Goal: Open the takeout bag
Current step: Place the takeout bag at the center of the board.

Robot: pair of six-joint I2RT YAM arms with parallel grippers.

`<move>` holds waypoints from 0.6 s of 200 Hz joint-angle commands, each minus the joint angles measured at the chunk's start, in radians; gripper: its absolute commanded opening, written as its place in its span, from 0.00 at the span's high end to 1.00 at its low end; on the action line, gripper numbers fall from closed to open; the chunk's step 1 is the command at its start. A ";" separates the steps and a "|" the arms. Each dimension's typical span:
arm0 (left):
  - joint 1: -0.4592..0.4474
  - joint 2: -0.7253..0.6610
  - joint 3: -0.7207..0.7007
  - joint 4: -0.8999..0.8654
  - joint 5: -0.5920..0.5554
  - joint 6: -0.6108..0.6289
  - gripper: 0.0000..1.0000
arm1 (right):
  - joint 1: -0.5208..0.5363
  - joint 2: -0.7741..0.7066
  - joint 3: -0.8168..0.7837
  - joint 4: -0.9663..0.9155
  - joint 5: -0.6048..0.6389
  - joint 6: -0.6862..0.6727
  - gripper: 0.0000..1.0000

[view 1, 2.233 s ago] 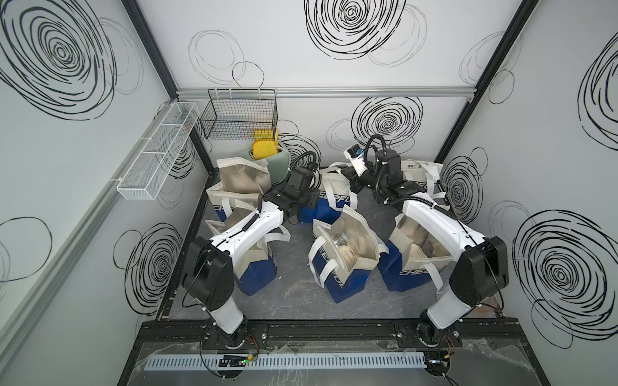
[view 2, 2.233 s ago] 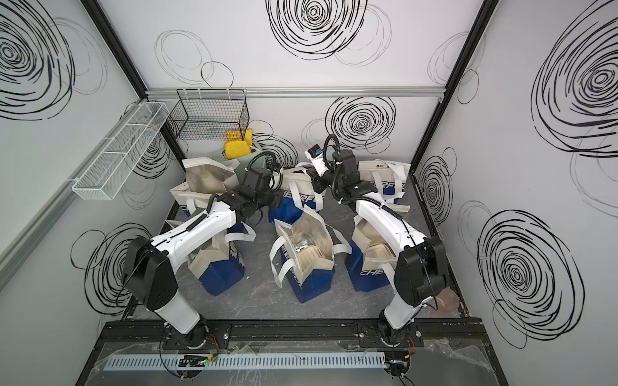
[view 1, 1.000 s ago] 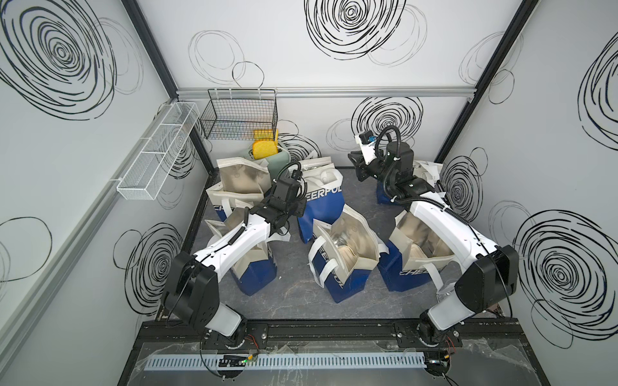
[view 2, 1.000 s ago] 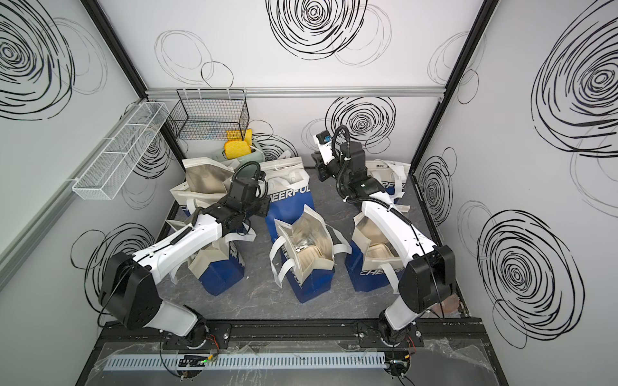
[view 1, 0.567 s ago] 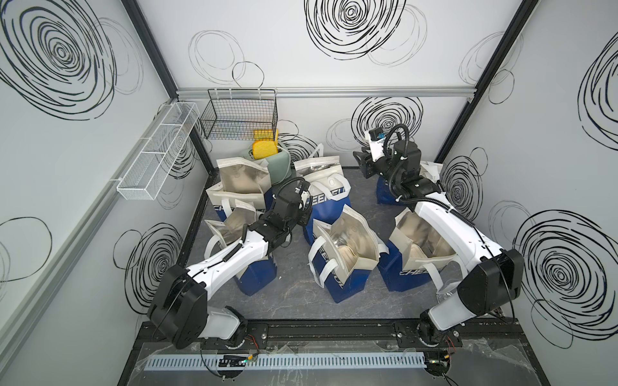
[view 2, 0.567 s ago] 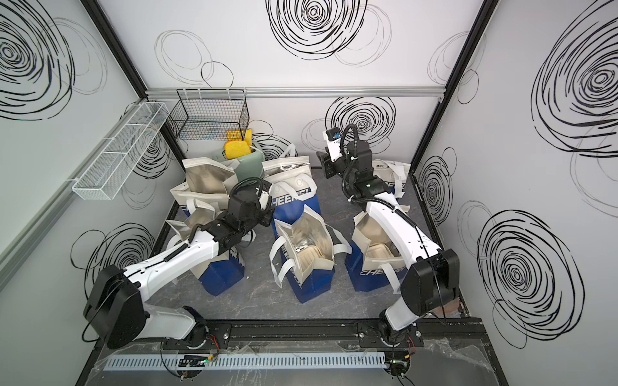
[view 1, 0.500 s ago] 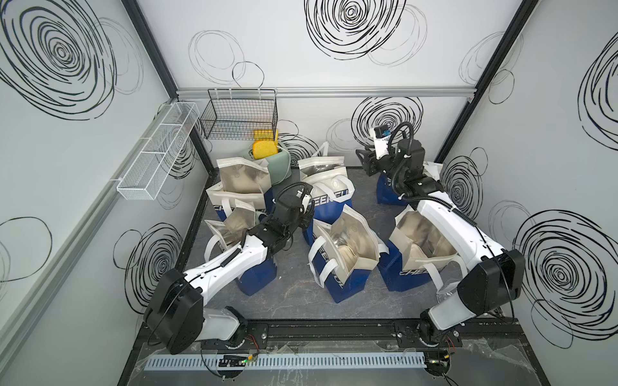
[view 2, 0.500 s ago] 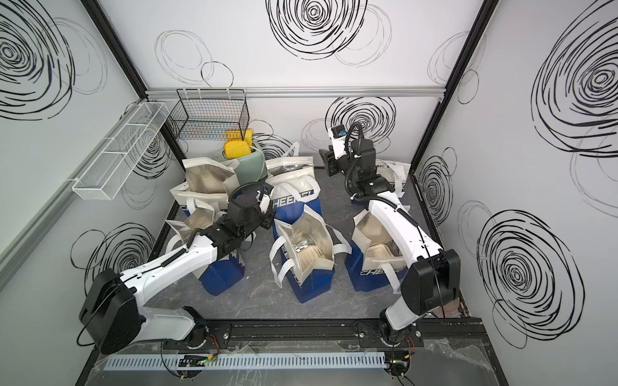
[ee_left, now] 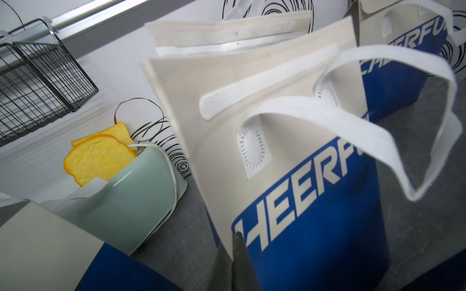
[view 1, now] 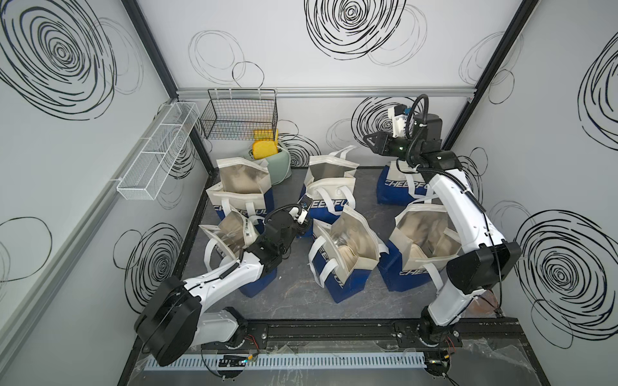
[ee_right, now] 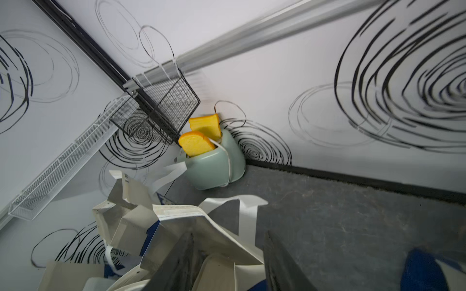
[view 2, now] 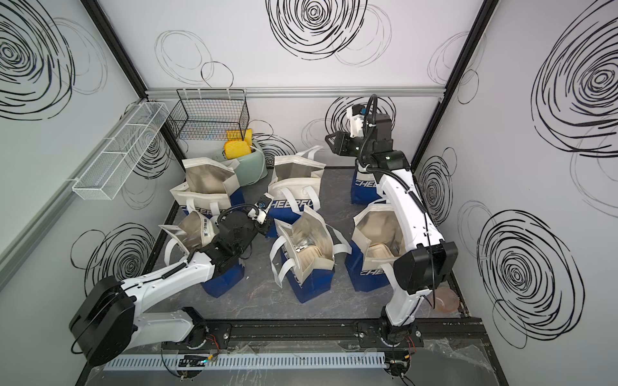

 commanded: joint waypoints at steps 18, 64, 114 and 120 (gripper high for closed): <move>0.000 0.007 -0.064 0.295 0.027 0.104 1.00 | 0.040 0.057 0.129 -0.378 -0.081 0.049 0.46; 0.010 0.009 -0.104 0.364 0.022 0.092 1.00 | 0.092 0.050 0.182 -0.539 0.021 0.036 0.44; 0.011 0.000 -0.120 0.368 0.026 0.081 1.00 | 0.104 -0.015 0.187 -0.556 0.105 -0.027 0.43; 0.011 -0.001 -0.119 0.363 0.027 0.078 1.00 | 0.104 -0.031 0.186 -0.540 0.107 -0.030 0.43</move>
